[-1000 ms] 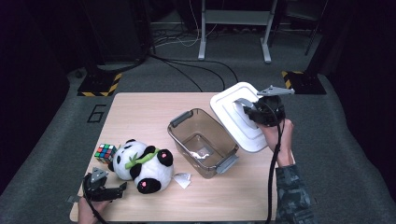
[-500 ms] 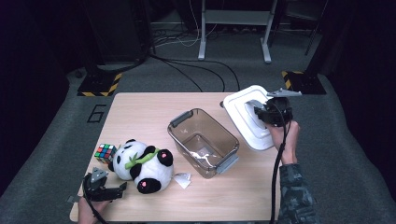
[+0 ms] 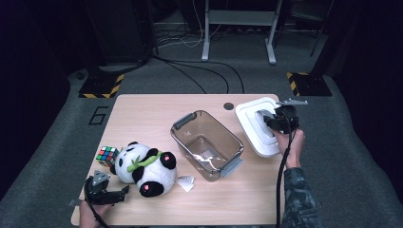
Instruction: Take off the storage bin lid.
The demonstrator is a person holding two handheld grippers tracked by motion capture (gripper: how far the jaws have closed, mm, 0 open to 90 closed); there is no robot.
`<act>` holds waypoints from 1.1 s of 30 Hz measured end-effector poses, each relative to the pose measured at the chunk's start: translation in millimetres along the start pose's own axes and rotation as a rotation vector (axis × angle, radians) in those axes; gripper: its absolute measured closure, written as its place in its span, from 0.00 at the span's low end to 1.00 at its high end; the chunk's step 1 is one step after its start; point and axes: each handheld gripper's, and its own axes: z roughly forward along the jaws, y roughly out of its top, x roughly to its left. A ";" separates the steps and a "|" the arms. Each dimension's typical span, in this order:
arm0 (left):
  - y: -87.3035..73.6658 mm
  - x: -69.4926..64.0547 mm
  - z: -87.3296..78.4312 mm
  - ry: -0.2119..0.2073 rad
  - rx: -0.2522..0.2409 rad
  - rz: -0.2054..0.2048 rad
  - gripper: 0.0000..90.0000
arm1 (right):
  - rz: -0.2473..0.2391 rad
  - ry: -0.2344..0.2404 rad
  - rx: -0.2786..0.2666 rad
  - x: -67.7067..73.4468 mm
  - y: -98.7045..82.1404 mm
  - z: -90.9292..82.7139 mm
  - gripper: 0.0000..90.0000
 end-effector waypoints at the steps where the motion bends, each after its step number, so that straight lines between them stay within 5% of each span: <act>1: 0.0 0.0 0.0 0.000 0.000 0.000 0.01 | 0.006 -0.005 0.005 -1.6 -2.7 3.1 0.74; 24: 0.0 -0.1 0.0 0.001 0.000 0.000 0.01 | 0.145 -0.053 0.066 -14.8 -54.6 61.3 0.74; 33: 0.0 -0.1 0.0 0.000 0.000 0.000 0.01 | 0.142 -0.064 0.085 -14.9 -65.6 72.8 0.74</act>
